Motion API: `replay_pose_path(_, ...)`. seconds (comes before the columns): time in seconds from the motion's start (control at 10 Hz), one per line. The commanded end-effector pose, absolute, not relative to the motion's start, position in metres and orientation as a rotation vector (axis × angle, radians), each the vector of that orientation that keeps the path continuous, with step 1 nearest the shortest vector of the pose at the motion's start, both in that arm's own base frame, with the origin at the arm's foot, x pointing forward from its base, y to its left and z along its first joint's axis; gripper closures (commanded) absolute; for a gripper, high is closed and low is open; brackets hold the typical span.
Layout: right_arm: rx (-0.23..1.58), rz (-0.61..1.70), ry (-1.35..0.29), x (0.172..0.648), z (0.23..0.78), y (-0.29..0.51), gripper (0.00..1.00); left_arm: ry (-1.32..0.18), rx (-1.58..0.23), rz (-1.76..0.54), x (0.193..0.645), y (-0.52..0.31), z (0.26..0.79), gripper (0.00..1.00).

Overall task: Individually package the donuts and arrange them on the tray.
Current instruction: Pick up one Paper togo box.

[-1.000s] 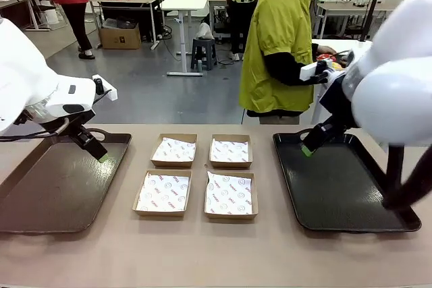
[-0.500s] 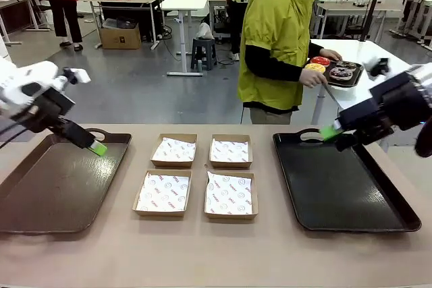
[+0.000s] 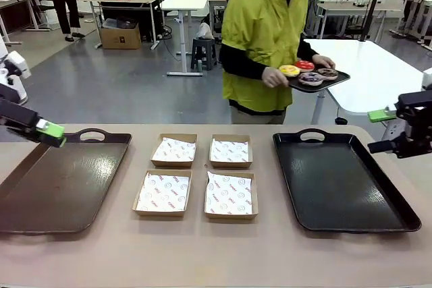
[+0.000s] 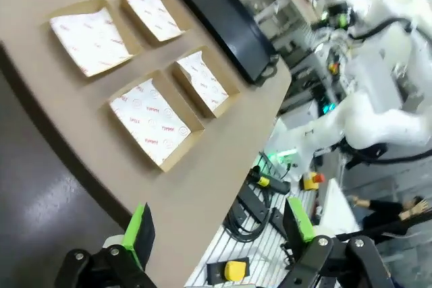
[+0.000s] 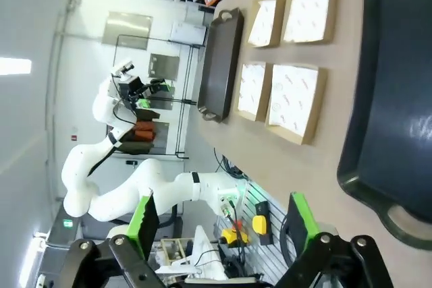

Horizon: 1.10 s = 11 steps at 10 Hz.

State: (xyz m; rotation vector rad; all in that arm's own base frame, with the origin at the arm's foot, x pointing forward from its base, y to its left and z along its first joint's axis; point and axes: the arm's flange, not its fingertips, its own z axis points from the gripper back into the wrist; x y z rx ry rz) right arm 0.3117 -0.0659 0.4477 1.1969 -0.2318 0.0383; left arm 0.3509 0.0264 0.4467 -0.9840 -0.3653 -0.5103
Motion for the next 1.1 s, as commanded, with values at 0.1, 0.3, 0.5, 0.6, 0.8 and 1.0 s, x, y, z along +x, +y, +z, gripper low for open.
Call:
replay_pose_path(0.1, 1.181, 0.054, -0.250, 0.292, 0.453, -0.089, 0.00, -0.404, -1.156, -0.426, 0.347, 0.089, 0.439, 0.00)
replay_pose_path(0.3, 1.191, 0.049, -0.266, 0.286, 0.454, -0.100, 0.00, -0.398, -1.271, -0.404, 0.339, 0.120, 0.428, 0.00)
replay_pose_path(0.5, 1.178, 0.090, -0.279, 0.285, 0.455, -0.101, 0.00, -0.401, -1.302, -0.291, 0.337, 0.122, 0.418, 0.00)
replay_pose_path(0.6, 1.172, 0.092, -0.278, 0.286, 0.454, -0.101, 0.00, -0.409, -1.310, -0.228, 0.336, 0.121, 0.412, 0.00)
replay_pose_path(0.8, 1.099, 0.096, -0.291, 0.291, 0.454, -0.095, 0.00, -0.388, -1.303, -0.283, 0.330, 0.129, 0.412, 0.00)
replay_pose_path(1.0, 1.180, 0.065, -0.278, 0.286, 0.454, -0.096, 0.00, -0.388, -1.303, -0.283, 0.330, 0.129, 0.412, 0.00)
